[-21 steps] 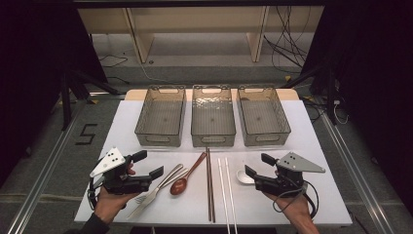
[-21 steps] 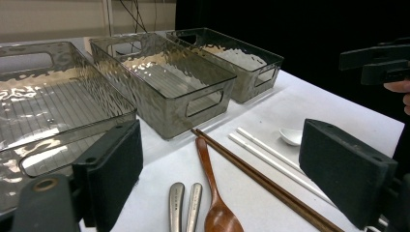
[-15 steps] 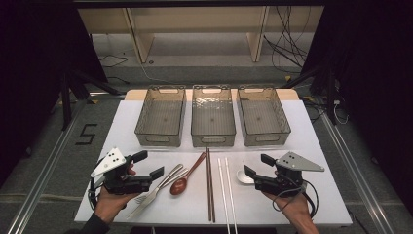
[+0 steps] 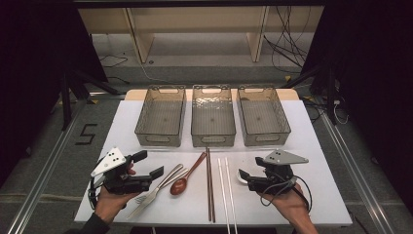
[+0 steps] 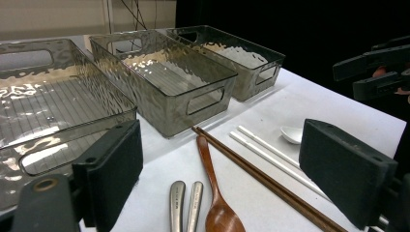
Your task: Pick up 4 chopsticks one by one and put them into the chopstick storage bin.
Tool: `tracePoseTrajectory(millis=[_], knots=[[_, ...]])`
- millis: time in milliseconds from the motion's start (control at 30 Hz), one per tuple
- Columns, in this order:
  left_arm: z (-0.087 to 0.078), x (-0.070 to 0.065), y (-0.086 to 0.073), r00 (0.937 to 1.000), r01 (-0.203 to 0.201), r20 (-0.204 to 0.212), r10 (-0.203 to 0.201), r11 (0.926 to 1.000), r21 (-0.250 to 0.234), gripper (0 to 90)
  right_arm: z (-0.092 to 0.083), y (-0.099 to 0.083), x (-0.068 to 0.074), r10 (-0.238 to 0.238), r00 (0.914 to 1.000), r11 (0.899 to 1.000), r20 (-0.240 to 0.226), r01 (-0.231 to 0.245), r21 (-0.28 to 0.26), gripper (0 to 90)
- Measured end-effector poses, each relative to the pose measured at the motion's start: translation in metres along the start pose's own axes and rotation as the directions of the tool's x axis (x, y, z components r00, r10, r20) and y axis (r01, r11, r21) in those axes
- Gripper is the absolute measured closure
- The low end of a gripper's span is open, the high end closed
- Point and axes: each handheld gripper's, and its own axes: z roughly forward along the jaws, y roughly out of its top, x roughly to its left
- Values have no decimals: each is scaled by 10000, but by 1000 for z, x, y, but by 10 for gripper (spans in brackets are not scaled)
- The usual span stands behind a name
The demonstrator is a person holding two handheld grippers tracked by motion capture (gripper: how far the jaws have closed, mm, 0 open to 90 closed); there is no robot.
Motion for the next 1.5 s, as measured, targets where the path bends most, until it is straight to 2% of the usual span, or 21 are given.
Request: tracePoseTrajectory(millis=[433,533,567,633,667,800,900,933,967,1000,1100,1133,1167,1233,1267,1300,1333,1400,1433,1467,1500], knots=[[1,1,0,10000,7,16,-7,10000,25,152,2,7,-1,-143,9999,9999,-64,144,38,313],[1,0,0,10000,-19,22,19,10000,46,152,5,13,1,-363,9993,9988,-45,364,315,314],[1,0,0,10000,-11,17,11,10000,42,152,9,19,4,-498,9985,9966,-240,513,652,320],[1,1,0,10000,-9,10,9,10000,28,152,11,22,6,-535,9981,9953,-315,558,786,326],[1,1,0,10000,1,5,-1,10000,21,152,15,28,11,-757,9966,9901,-312,789,1164,335],[0,2,1,10000,4,2,-4,10000,9,152,23,33,18,-956,9944,9807,-461,1020,1666,345],[-1,2,0,10000,-2,5,2,10000,10,152,34,34,26,-1337,9898,9640,-501,1416,2252,356],[-1,2,1,10000,11,-8,-11,10000,-19,152,40,33,30,-1529,9868,9544,-527,1613,2512,370],[-1,2,1,10000,-3,-12,3,10000,-25,152,40,33,30,-1529,9868,9544,-527,1613,2512,370],[-1,2,1,10000,4,-11,-4,10000,-23,152,44,32,34,-1649,9845,9474,-598,1749,2682,376],[-1,2,1,10000,24,-9,-24,10000,-32,152,47,32,36,-1668,9837,9420,-670,1791,2840,379],[-1,2,1,10000,37,-2,-37,10000,-40,152,51,30,36,-1648,9833,9349,-773,1807,3056,381],[-1,2,1,10000,34,1,-34,10000,-39,152,51,30,36,-1648,9833,9349,-773,1807,3056,381],[-1,2,1,10000,51,4,-51,10000,-39,152,55,27,36,-1579,9838,9247,-853,1776,3367,386],[-1,2,1,10000,48,2,-48,10000,-44,152,55,27,36,-1579,9838,9247,-853,1776,3367,386],[-1,2,1,10000,41,-4,-42,10000,-54,152,58,26,36,-1556,9837,9178,-904,1778,3550,393],[-1,2,1,10000,50,2,-50,10000,-55,152,58,26,36,-1556,9837,9178,-904,1778,3550,393],[-1,2,1,10000,56,1,-56,10000,-56,152,60,25,37,-1553,9831,9104,-968,1805,3724,407],[-1,2,1,10000,54,-1,-54,10000,-68,152,62,23,37,-1524,9832,9006,-1000,1799,3956,414],[-1,2,1,10000,49,-9,-50,10000,-75,152,63,22,37,-1566,9824,8957,-1020,1848,4044,420],[-1,3,1,10000,57,-14,-57,9999,-91,152,63,22,37,-1566,9824,8957,-1020,1848,4044,420]])
